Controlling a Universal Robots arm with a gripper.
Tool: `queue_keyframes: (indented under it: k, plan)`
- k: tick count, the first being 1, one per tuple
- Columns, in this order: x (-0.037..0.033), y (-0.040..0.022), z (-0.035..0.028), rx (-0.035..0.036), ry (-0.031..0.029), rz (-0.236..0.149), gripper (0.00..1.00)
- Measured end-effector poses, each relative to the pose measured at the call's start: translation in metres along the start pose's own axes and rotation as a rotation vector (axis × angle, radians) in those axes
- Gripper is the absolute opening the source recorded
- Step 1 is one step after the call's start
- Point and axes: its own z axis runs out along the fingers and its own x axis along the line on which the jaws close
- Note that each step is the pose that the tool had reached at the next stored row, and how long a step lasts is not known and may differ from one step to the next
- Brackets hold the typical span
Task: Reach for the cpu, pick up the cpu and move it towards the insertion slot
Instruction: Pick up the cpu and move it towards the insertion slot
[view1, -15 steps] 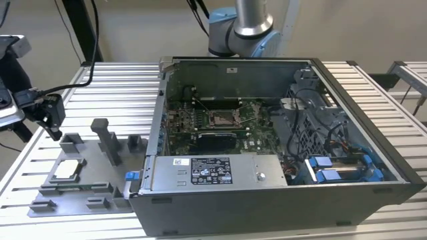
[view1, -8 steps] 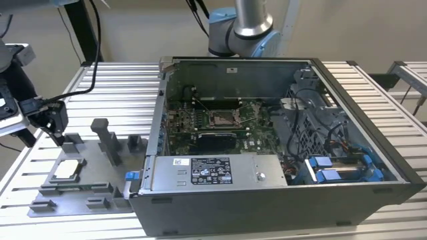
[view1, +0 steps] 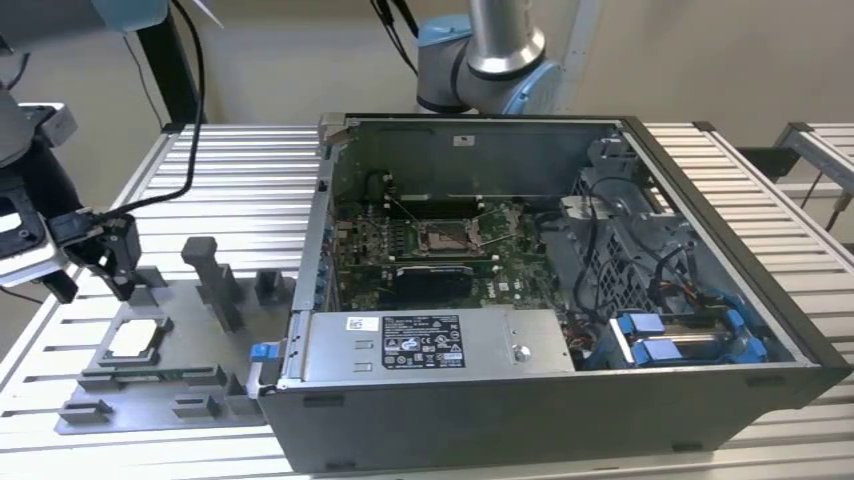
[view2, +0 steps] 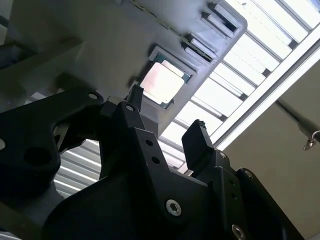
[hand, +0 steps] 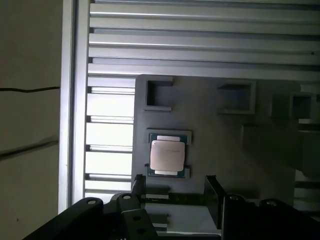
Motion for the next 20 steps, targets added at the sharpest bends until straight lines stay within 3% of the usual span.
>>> queue_keyframes:
  k: [20]
  plan:
    - [0.0016, 0.001, 0.0364, 0.0001, -0.0001, -0.004, 1.0]
